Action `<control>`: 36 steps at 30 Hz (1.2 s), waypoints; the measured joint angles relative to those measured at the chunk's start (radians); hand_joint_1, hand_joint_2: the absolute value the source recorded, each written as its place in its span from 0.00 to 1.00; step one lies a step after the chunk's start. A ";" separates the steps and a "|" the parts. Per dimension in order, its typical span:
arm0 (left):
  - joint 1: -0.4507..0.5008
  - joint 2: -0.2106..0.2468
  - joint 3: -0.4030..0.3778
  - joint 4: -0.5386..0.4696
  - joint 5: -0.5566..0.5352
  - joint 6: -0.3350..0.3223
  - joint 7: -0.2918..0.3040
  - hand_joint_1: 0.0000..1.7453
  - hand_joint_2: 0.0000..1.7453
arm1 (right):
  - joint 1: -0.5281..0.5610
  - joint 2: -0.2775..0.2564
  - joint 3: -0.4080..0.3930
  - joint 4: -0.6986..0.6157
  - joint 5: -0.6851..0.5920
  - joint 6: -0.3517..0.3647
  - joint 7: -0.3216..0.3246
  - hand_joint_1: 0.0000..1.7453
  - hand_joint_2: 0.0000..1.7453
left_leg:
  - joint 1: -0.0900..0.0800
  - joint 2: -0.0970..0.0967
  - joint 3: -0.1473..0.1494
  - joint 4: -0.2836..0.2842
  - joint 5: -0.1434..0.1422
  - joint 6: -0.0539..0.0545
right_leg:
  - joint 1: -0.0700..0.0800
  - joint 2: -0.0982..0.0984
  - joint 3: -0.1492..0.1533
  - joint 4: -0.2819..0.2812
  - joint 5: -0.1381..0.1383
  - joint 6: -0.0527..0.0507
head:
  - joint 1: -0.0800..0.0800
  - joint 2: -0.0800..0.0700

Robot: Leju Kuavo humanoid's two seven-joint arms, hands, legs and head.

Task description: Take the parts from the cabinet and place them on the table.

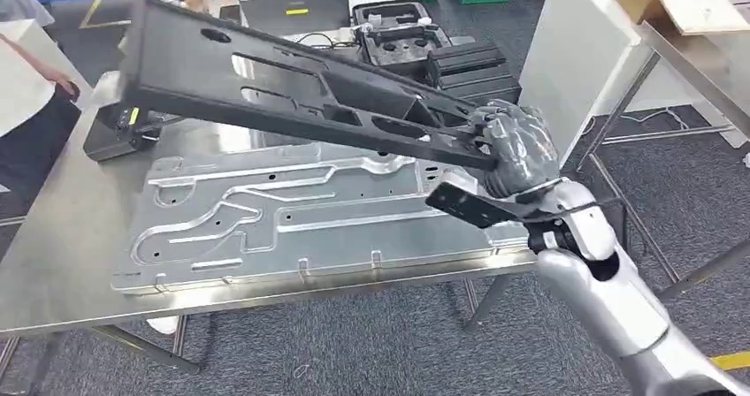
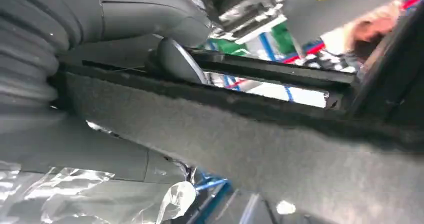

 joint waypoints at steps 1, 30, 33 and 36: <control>0.000 0.000 -0.001 0.000 -0.004 0.000 0.003 0.00 1.00 | -0.017 0.011 0.008 0.029 0.020 0.005 0.008 1.00 1.00 | -0.001 0.000 0.045 -0.105 0.055 0.007 | 0.001 0.001 0.004 0.000 -0.002 0.001 | 0.000 0.000; 0.003 0.019 -0.010 0.003 -0.029 0.002 -0.019 0.00 0.00 | -0.286 -0.028 0.045 0.617 -0.080 0.034 -0.057 0.00 0.00 | -0.003 0.003 -0.041 0.076 -0.038 0.015 | 0.005 0.013 -0.037 0.010 0.022 0.007 | 0.000 0.000; 0.003 0.019 -0.010 0.003 -0.037 0.002 -0.019 0.00 0.00 | -0.289 -0.029 0.044 0.539 -0.104 0.020 -0.061 0.00 0.00 | -0.024 0.002 0.089 -0.199 0.091 0.065 | 0.013 0.018 -0.025 0.008 0.019 0.002 | 0.000 0.000; 0.009 0.023 -0.011 0.004 -0.042 -0.045 -0.021 0.00 0.00 | -0.286 -0.038 0.039 0.462 -0.122 0.016 -0.055 0.00 0.00 | -0.033 0.015 0.105 -0.228 0.083 0.072 | 0.015 0.019 -0.026 0.008 0.017 0.006 | 0.001 0.000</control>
